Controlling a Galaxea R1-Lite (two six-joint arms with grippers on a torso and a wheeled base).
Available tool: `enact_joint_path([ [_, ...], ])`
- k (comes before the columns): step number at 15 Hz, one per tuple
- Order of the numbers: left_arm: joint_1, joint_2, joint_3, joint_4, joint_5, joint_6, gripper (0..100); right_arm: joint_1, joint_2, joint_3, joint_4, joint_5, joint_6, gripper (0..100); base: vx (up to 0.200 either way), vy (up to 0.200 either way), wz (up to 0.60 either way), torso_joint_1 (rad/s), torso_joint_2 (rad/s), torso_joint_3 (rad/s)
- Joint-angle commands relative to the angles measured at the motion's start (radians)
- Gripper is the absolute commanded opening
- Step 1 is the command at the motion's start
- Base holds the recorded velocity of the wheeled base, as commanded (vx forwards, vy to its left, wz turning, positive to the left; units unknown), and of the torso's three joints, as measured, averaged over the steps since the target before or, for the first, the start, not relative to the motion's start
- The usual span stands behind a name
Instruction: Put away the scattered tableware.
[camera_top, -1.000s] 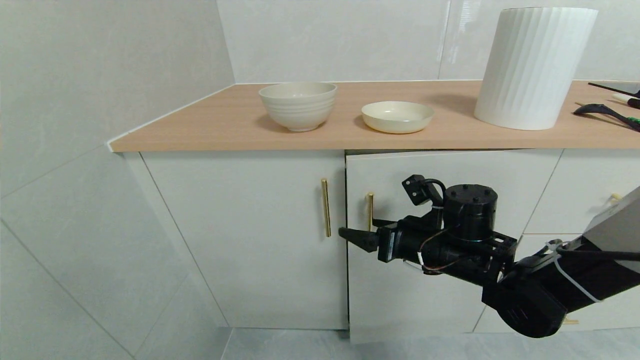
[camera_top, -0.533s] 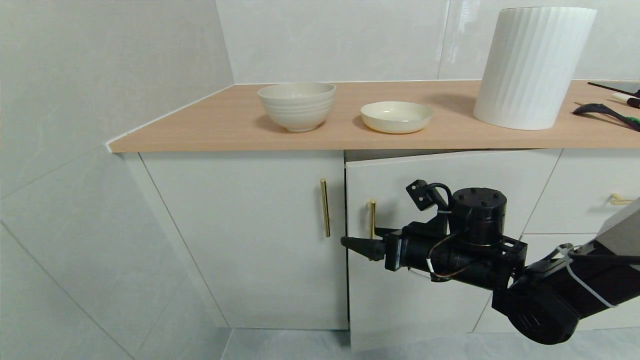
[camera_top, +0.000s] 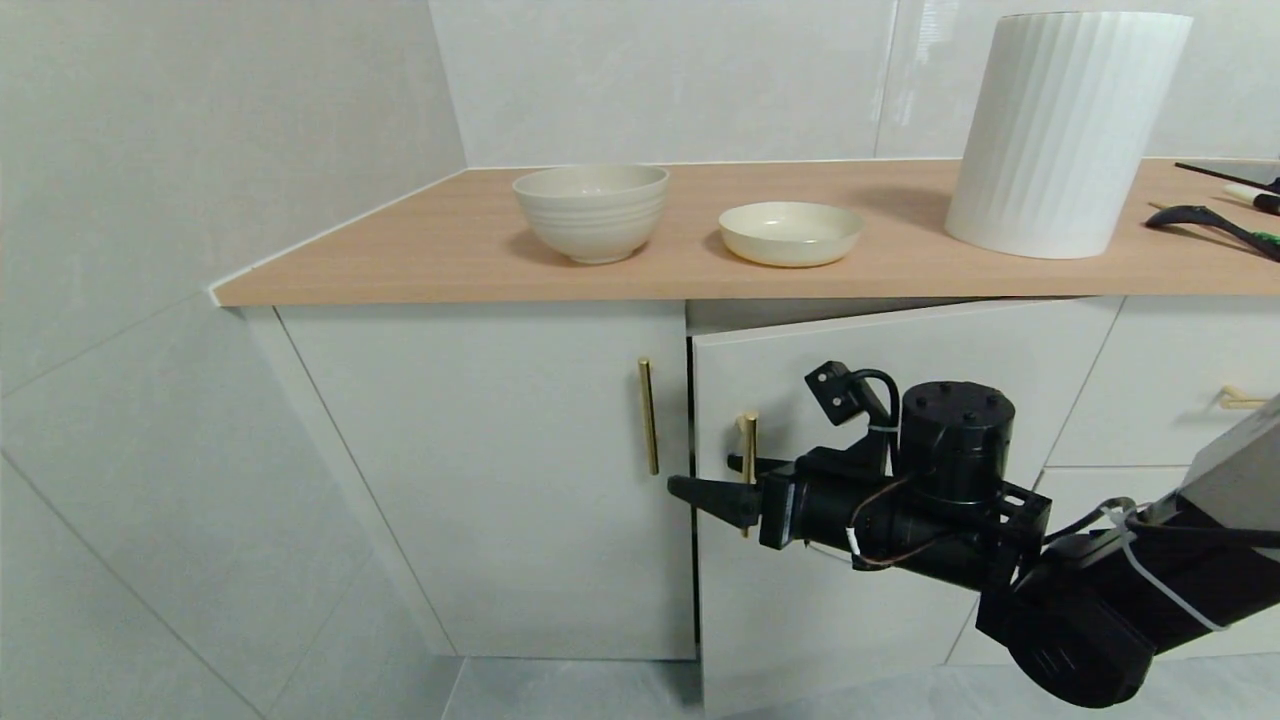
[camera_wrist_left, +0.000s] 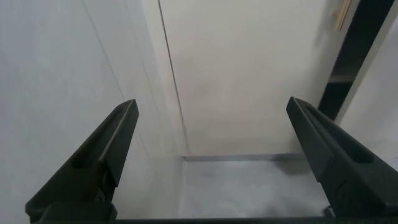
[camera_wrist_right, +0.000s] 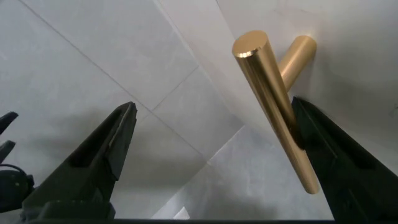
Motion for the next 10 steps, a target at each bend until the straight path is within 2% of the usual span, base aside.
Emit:
enact_joint_path([
  [1, -0.001, 0.005, -0.066, 0.004, -0.037, 0.028, 100, 0.007, -0.009, 0.023, -0.023, 0.004, 0.001, 100, 0.0, 0.0, 0.0, 0.0, 0.0, 0.0],
  [2, -0.001, 0.017, -0.106, 0.017, -0.074, 0.028, 100, 0.01, -0.011, 0.032, -0.036, 0.004, 0.001, 100, 0.0, 0.0, 0.0, 0.0, 0.0, 0.0],
  [3, -0.001, 0.084, -0.152, 0.069, -0.18, 0.038, 100, 0.024, -0.017, 0.056, -0.081, 0.004, 0.001, 100, 0.0, 0.0, 0.0, 0.0, 0.0, 0.0],
  [4, -0.001, 0.13, -0.17, 0.073, -0.225, 0.051, 100, 0.03, -0.021, 0.078, -0.102, 0.004, 0.001, 100, 0.0, 0.0, 0.0, 0.0, 0.0, 0.0],
  [5, -0.001, 0.224, -0.195, 0.072, -0.277, 0.058, 100, 0.042, -0.035, 0.105, -0.128, 0.004, 0.001, 100, 0.0, 0.0, 0.0, 0.0, 0.0, 0.0],
  [6, -0.001, 0.433, -0.274, 0.07, -0.343, 0.058, 100, 0.057, -0.06, 0.158, -0.147, 0.007, 0.001, 100, 0.0, 0.0, 0.0, 0.0, 0.0, 0.0],
  [7, -0.001, 0.482, -0.294, 0.07, -0.352, 0.058, 100, 0.059, -0.066, 0.167, -0.148, 0.009, 0.001, 100, 0.0, 0.0, 0.0, 0.0, 0.0, 0.0],
  [8, -0.007, 0.672, -0.376, 0.049, -0.361, 0.057, 100, 0.062, -0.081, 0.197, -0.153, 0.053, -0.002, 100, 0.0, 0.0, 0.0, 0.0, 0.0, 0.0],
  [10, -0.048, 0.801, -0.42, -0.005, -0.36, 0.044, 100, 0.062, -0.087, 0.219, -0.167, 0.089, -0.002, 100, 0.0, 0.0, 0.0, 0.0, 0.0, 0.0],
])
